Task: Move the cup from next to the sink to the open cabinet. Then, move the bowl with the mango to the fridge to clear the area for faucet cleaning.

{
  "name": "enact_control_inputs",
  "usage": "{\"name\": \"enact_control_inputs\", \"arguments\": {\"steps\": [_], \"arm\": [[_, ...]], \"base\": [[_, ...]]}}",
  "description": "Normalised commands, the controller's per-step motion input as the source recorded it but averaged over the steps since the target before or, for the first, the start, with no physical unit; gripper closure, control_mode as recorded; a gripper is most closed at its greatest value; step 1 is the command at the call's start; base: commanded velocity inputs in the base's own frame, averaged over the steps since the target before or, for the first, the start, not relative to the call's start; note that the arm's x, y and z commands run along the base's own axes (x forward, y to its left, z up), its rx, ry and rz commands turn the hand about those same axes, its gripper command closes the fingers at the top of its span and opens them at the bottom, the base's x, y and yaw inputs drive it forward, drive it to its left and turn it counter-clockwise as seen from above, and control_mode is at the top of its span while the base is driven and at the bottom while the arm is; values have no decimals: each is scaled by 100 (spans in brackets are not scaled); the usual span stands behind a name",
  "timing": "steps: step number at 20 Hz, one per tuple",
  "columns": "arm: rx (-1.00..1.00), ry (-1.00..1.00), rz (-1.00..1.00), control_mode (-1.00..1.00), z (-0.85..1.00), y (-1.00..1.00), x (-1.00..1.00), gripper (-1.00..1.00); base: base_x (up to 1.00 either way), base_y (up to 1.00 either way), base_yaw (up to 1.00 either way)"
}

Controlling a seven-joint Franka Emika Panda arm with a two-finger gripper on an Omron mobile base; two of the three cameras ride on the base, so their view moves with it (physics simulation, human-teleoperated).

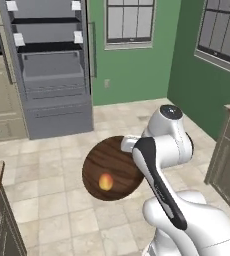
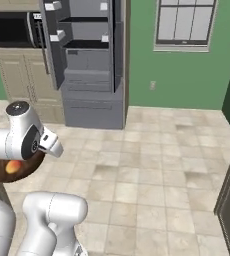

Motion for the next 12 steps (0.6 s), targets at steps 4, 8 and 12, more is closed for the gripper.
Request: {"name": "enact_control_inputs", "arguments": {"steps": [4,8,12], "arm": [[0,0,0,100,0,0,0,100],[0,0,0,100,0,0,0,100],[0,0,0,100,0,0,0,100]], "base": [[100,56,-7],[100,50,-5],[100,51,-5]]}}
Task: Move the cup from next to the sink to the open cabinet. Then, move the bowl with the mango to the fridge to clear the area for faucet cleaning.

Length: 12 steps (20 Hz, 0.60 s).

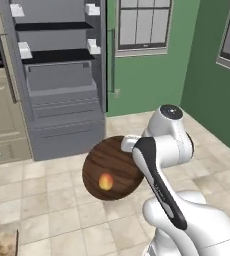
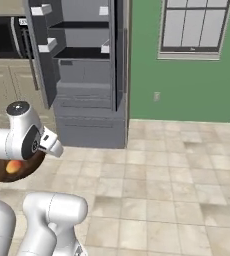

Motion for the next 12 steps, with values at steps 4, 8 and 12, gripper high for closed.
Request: {"name": "enact_control_inputs", "arguments": {"steps": [4,8,12], "arm": [[0,0,0,100,0,0,0,100],[0,0,0,100,0,0,0,100],[0,0,0,100,0,0,0,100]], "base": [[100,52,-5],[100,58,-4],[100,61,-3]]}}
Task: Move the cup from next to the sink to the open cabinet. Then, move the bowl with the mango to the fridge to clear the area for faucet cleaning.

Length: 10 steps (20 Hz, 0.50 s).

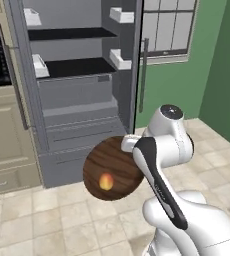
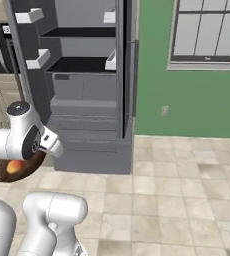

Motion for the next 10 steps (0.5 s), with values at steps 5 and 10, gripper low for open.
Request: {"name": "enact_control_inputs", "arguments": {"steps": [5,10], "arm": [[0,0,0,100,0,0,0,100],[0,0,0,100,0,0,0,100]], "base": [[100,51,-1],[100,8,4]]}}
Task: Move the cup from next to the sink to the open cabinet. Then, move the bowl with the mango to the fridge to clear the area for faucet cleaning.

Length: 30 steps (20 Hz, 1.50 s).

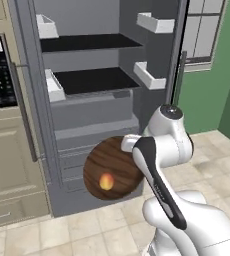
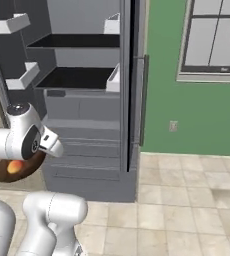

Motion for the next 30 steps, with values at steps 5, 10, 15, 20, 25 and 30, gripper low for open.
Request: {"name": "enact_control_inputs", "arguments": {"steps": [5,10,15,20,25,30], "arm": [[0,0,0,100,0,0,0,100],[0,0,0,100,0,0,0,100],[0,0,0,100,0,0,0,100],[0,0,0,100,0,0,0,100],[7,5,0,-100,7,0,21,100],[17,0,-8,-100,77,-22,-47,100]], "base": [[100,0,9],[98,34,2],[70,5,0],[70,3,0],[13,1,0],[0,0,0]]}}
